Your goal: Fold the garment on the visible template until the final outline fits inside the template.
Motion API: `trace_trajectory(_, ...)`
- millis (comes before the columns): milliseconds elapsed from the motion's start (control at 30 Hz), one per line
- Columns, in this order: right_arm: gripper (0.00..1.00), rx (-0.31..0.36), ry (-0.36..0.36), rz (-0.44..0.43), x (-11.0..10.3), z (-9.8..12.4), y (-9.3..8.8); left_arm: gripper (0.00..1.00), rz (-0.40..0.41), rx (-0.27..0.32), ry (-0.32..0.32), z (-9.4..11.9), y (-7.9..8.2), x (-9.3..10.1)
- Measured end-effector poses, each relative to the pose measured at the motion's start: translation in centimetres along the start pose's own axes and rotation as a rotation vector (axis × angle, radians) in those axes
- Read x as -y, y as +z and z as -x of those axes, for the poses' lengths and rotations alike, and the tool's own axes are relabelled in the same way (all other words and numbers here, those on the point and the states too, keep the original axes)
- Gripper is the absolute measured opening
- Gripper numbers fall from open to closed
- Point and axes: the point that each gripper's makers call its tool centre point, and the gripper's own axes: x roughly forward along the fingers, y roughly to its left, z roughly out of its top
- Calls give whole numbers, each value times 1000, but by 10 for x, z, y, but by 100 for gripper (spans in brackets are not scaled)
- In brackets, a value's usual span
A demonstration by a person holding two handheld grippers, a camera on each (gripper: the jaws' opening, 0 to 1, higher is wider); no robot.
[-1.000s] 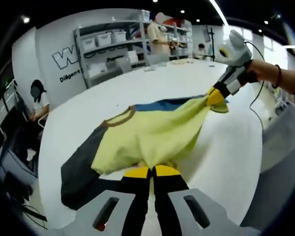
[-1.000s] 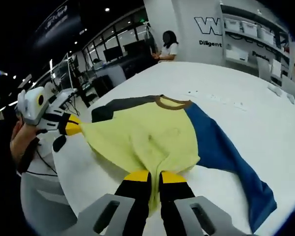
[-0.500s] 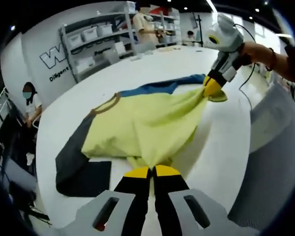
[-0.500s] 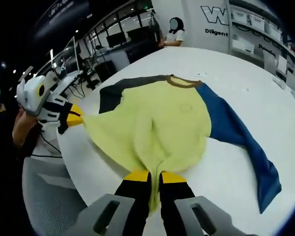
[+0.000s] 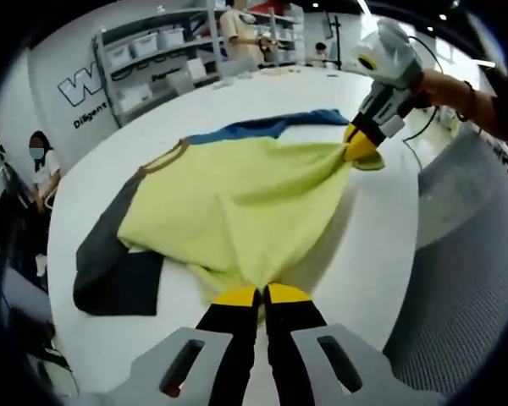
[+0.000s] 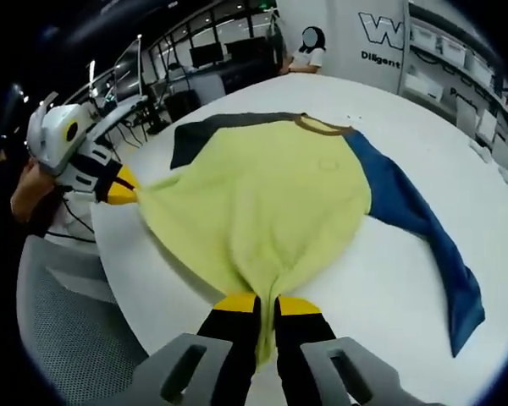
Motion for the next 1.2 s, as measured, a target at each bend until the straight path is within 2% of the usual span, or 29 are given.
trace_trajectory(400,0,-52,-45,52,6,-15,-21,7,45,-17,-1,-13,-18,2)
trace_trajectory(867,1,-57,-39,30,8,-24,-29,10,60,-48,1,-22,-31,7)
trace_trajectory(967,2,-44,-29,10,8,-22,-28,13,69,-50,4,-22,-32,7)
trace_trajectory(1067,5,6,-9,-18,8,-14,-20,18,75,-37,16,-15,-27,6)
trace_trajectory(1200,14,79,18,-140,11,2,-12,25,88,-22,42,-3,-24,-2)
